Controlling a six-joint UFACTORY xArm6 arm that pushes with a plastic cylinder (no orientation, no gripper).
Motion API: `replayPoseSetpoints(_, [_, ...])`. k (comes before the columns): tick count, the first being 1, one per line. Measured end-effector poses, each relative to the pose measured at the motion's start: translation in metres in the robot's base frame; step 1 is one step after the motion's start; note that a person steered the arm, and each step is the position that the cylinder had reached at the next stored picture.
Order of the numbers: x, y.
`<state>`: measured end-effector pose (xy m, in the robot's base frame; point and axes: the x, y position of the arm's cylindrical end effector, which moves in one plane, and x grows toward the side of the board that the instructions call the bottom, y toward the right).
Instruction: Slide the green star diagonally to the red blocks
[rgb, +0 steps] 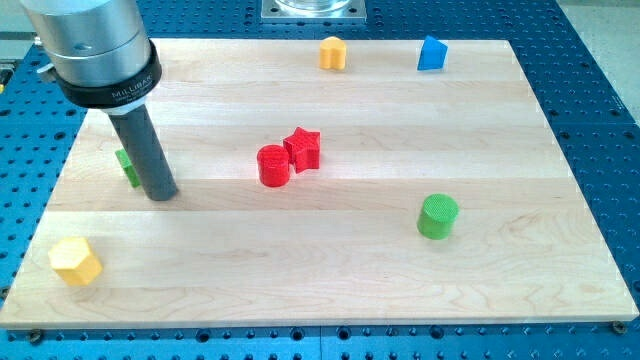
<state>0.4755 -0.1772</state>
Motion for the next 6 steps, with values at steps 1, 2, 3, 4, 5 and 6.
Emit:
replayPoseSetpoints(1, [0.006, -0.001])
replayPoseSetpoints(2, [0.021, -0.036])
replayPoseSetpoints(3, [-0.025, -0.037])
replayPoseSetpoints(4, [-0.069, -0.01])
replayPoseSetpoints(5, [-0.091, -0.034])
replayPoseSetpoints(6, [-0.093, 0.075])
